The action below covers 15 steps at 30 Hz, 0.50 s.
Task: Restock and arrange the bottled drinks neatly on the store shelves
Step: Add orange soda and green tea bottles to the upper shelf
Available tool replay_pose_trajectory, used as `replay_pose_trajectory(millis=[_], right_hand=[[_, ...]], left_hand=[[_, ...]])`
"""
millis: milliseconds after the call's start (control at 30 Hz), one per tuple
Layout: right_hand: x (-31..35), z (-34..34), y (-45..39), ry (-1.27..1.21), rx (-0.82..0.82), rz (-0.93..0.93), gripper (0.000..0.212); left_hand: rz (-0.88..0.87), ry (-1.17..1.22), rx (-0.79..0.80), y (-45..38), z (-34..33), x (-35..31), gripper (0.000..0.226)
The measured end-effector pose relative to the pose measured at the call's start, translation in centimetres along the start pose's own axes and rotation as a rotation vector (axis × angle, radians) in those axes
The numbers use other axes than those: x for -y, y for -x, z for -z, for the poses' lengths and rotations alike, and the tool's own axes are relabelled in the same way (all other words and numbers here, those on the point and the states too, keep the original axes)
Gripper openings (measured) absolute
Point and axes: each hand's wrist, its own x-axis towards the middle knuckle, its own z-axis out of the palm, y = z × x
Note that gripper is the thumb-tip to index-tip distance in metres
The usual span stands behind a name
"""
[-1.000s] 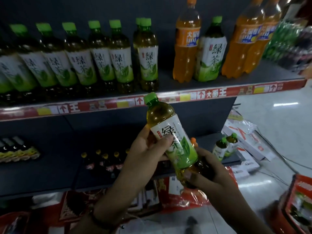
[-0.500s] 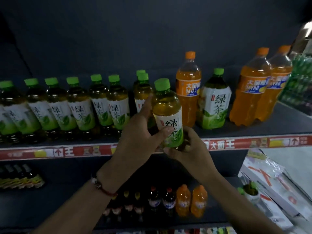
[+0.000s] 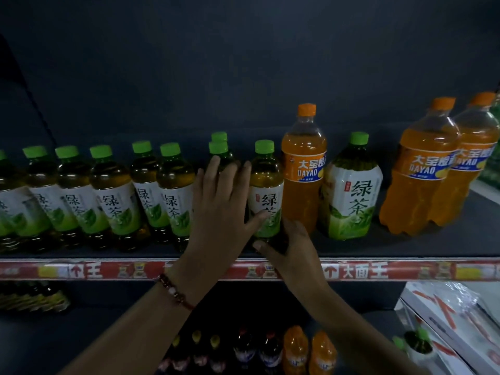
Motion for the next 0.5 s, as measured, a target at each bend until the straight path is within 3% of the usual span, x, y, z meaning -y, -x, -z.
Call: replay_pose_trajectory(millis=[200, 500], right_hand=[[-0.3, -0.7, 0.0, 0.108, -0.070, 0.050, 0.068], [-0.1, -0.3, 0.5, 0.169, -0.018, 0.093, 0.058]], left_hand=[[-0.041, -0.043, -0.038, 0.2, -0.7, -0.4, 0.095], [-0.042, -0.061, 0.016, 0.2, -1.6, -1.1, 0.098]])
